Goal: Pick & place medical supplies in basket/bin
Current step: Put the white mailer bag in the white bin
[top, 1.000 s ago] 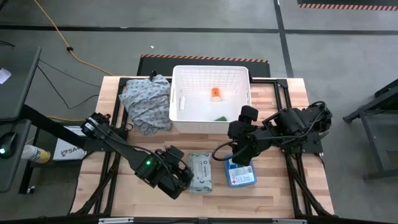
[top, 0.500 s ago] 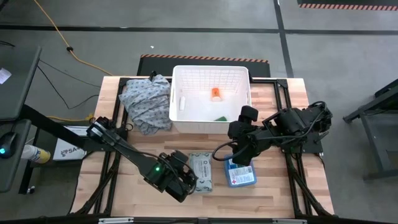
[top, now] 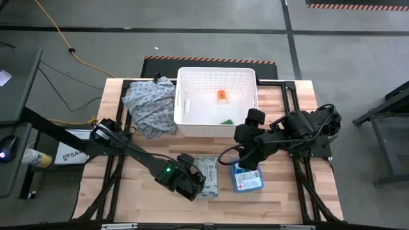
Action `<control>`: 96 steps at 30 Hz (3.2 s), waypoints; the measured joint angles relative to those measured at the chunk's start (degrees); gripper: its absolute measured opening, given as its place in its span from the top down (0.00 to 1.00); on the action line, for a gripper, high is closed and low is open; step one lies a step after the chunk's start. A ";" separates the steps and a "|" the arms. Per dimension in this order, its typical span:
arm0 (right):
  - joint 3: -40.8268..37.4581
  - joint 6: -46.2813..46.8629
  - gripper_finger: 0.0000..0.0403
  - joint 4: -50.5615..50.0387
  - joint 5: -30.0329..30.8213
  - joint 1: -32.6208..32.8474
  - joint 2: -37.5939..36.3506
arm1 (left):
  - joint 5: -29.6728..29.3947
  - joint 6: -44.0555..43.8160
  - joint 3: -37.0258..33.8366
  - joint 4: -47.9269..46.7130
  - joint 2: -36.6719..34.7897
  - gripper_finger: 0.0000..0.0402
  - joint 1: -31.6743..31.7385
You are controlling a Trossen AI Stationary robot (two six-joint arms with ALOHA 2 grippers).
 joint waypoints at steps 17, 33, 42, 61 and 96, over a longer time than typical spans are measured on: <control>0.00 -1.56 0.31 0.01 0.00 0.00 0.00 | 5.40 0.51 -8.33 11.32 0.00 0.10 4.13; 0.00 -3.02 0.31 -0.01 0.85 0.00 0.00 | 9.25 0.11 -15.16 20.05 0.00 0.10 5.65; 0.00 -3.02 0.31 0.04 0.92 0.00 0.00 | 9.65 -0.08 -16.07 20.98 0.18 0.10 5.60; 0.00 -2.75 0.31 0.25 1.33 -0.01 0.00 | 10.70 -0.21 -15.81 26.45 3.98 0.10 5.60; -0.02 -2.82 0.31 0.23 1.05 -0.02 0.00 | 7.54 0.20 -16.09 27.04 4.13 0.93 5.62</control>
